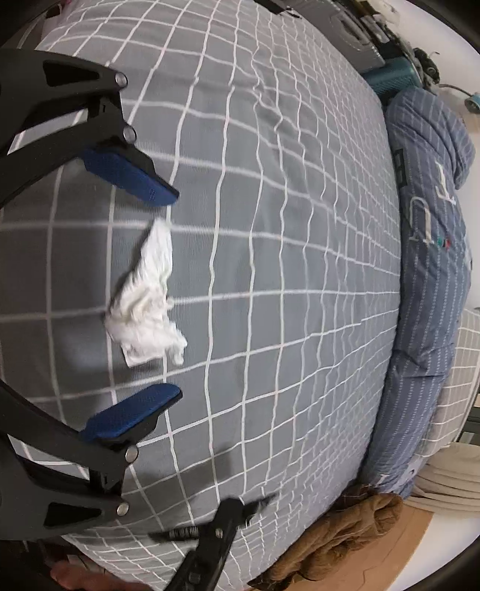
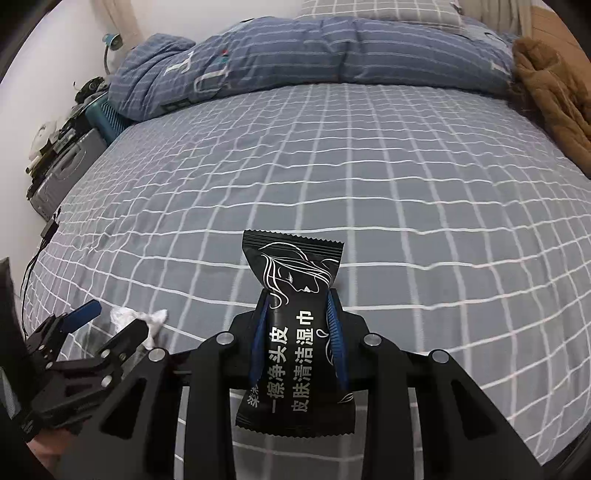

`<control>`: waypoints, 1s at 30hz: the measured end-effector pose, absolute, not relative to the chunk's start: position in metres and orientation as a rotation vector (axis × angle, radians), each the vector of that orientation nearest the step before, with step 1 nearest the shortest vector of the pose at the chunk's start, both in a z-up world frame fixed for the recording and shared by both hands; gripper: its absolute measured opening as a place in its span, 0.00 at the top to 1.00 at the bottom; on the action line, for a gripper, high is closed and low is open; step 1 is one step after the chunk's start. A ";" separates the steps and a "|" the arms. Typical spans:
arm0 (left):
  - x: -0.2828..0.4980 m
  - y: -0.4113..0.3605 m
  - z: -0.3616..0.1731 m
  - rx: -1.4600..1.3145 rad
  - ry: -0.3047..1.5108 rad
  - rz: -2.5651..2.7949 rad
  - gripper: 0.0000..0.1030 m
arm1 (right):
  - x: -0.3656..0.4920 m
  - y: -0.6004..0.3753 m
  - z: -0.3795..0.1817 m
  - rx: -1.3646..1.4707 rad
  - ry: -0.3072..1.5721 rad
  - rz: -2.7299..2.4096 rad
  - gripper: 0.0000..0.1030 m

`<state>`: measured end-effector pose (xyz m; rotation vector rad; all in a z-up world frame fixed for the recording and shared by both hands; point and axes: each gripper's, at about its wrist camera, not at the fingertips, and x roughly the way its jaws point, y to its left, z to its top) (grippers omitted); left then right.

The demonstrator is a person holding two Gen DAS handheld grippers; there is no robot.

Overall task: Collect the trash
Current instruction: 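Grasp the black wet-wipe packet with the right tool while the left tool grasps the white tissue, then carry the tissue and black packet down toward the trash bin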

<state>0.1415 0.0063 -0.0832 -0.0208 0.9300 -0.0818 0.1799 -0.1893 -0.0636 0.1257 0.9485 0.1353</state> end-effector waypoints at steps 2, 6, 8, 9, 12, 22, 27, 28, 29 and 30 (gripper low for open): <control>0.146 -0.001 -0.091 -0.004 0.960 -0.072 0.27 | 0.177 -0.201 -0.064 0.120 0.947 0.122 0.72; 0.152 -0.009 -0.102 0.010 0.998 -0.029 0.66 | 0.172 -0.222 -0.063 0.130 0.941 0.103 0.72; 0.153 -0.012 -0.099 0.009 0.999 -0.036 0.82 | 0.169 -0.233 -0.061 0.142 0.937 0.091 0.72; 0.154 -0.014 -0.097 0.006 0.995 -0.040 0.84 | 0.166 -0.240 -0.060 0.150 0.934 0.084 0.72; 0.151 -0.019 -0.088 -0.012 0.978 -0.071 0.85 | 0.161 -0.252 -0.056 0.154 0.919 0.073 0.72; 0.142 -0.023 -0.059 -0.035 0.923 -0.112 0.86 | 0.149 -0.251 -0.042 0.129 0.876 0.071 0.72; 0.130 -0.022 -0.039 -0.034 0.883 -0.120 0.86 | 0.135 -0.236 -0.030 0.094 0.842 0.070 0.72; 0.128 -0.021 -0.037 -0.036 0.878 -0.119 0.86 | 0.132 -0.233 -0.029 0.090 0.838 0.072 0.72; 0.125 -0.019 -0.034 -0.040 0.872 -0.118 0.86 | 0.130 -0.230 -0.027 0.085 0.835 0.073 0.72; 0.121 -0.018 -0.031 -0.044 0.867 -0.120 0.86 | 0.126 -0.226 -0.026 0.074 0.829 0.072 0.72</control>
